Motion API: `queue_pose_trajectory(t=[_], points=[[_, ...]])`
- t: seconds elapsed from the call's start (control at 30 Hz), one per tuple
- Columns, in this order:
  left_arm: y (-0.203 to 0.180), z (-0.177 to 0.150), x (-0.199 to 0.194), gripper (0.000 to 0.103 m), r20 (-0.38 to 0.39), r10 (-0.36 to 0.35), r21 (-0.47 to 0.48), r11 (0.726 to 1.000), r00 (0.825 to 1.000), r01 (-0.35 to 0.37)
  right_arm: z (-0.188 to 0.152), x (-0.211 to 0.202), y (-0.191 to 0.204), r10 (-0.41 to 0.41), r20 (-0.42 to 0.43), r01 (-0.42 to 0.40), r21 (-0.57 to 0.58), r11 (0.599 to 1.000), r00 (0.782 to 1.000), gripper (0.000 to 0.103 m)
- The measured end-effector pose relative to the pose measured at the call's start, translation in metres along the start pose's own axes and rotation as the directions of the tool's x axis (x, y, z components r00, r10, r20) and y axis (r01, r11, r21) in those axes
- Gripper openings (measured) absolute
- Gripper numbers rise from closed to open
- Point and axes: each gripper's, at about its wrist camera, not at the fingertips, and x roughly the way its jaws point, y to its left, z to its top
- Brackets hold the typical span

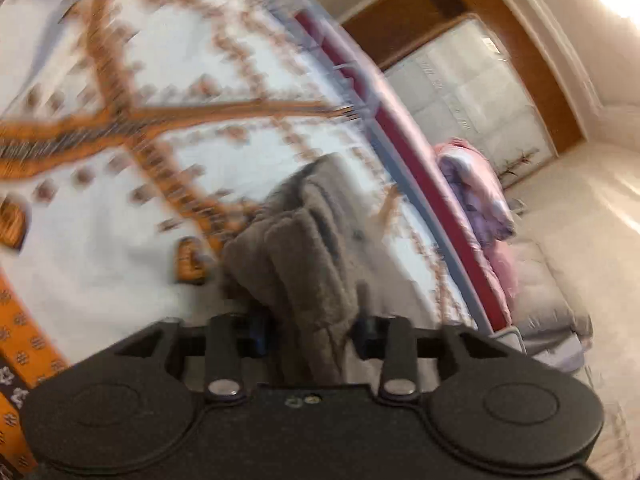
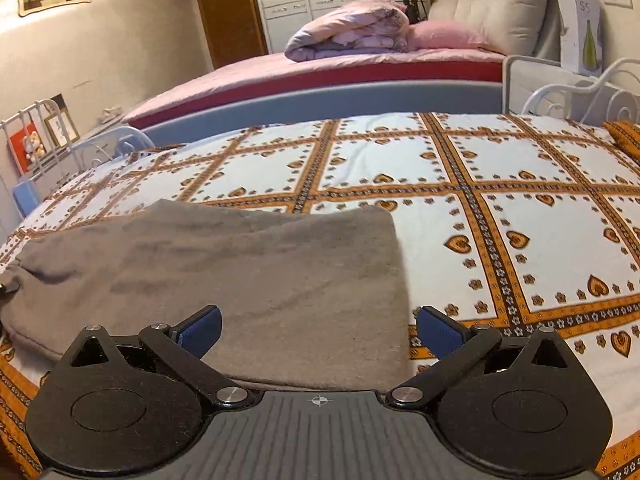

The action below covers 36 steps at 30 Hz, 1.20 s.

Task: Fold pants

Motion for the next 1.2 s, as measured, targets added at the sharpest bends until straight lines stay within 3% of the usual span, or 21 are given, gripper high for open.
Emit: queue_pose_trajectory(t=[0.1, 0.23, 0.3, 0.37, 0.4, 0.47, 0.53, 0.6, 0.8, 1.1, 1.13, 1.17, 1.2], points=[[-0.063, 0.002, -0.020, 0.022, 0.069, -0.110, 0.168, 0.981, 0.991, 0.098, 0.001, 0.002, -0.007, -0.012, -0.003, 0.012, 0.036, 0.999, 1.000, 0.103], [-0.170, -0.019, -0.012, 0.022, -0.021, -0.299, 0.338, 0.896, 0.954, 0.289, 0.008, -0.008, -0.022, -0.031, 0.040, 0.027, 0.095, 0.995, 0.999, 0.103], [-0.224, -0.051, 0.007, 0.022, -0.107, -0.362, 0.408, 0.833, 0.926, 0.373, 0.008, -0.016, -0.033, -0.053, 0.049, 0.048, 0.108, 0.993, 0.997, 0.103], [-0.264, -0.095, 0.031, 0.021, -0.214, -0.376, 0.456, 0.778, 0.902, 0.433, 0.007, -0.027, -0.046, -0.068, 0.054, 0.061, 0.116, 0.991, 0.996, 0.103], [-0.282, -0.126, 0.048, 0.021, -0.288, -0.360, 0.474, 0.752, 0.887, 0.459, 0.005, -0.033, -0.052, -0.079, 0.061, 0.071, 0.118, 0.990, 0.995, 0.103], [-0.300, -0.177, 0.075, 0.029, -0.422, -0.296, 0.480, 0.729, 0.857, 0.488, 0.001, -0.045, -0.067, -0.103, 0.071, 0.092, 0.140, 0.986, 0.992, 0.103], [-0.299, -0.218, 0.096, 0.029, -0.473, -0.208, 0.483, 0.751, 0.856, 0.450, 0.000, -0.053, -0.082, -0.106, 0.074, 0.091, 0.181, 0.979, 0.992, 0.103], [-0.294, -0.236, 0.104, 0.030, -0.478, -0.183, 0.477, 0.768, 0.859, 0.428, 0.000, -0.058, -0.094, -0.113, 0.074, 0.095, 0.213, 0.972, 0.991, 0.103], [-0.291, -0.235, 0.085, 0.033, -0.429, -0.162, 0.510, 0.768, 0.888, 0.387, 0.004, -0.060, -0.103, -0.091, 0.090, 0.064, 0.273, 0.960, 0.992, 0.103], [-0.291, -0.229, 0.072, 0.039, -0.423, -0.158, 0.509, 0.773, 0.892, 0.379, 0.013, -0.050, -0.084, -0.060, 0.107, 0.024, 0.312, 0.950, 0.992, 0.103], [-0.290, -0.228, 0.071, 0.047, -0.419, -0.157, 0.515, 0.770, 0.894, 0.377, 0.014, -0.048, -0.082, -0.055, 0.107, 0.018, 0.317, 0.948, 0.993, 0.103], [-0.289, -0.227, 0.068, 0.065, -0.410, -0.160, 0.519, 0.768, 0.898, 0.374, 0.014, -0.046, -0.079, -0.048, 0.105, 0.012, 0.323, 0.946, 0.993, 0.103], [-0.288, -0.226, 0.065, 0.072, -0.396, -0.174, 0.520, 0.766, 0.902, 0.377, 0.015, -0.044, -0.077, -0.044, 0.104, 0.008, 0.325, 0.946, 0.994, 0.103]])
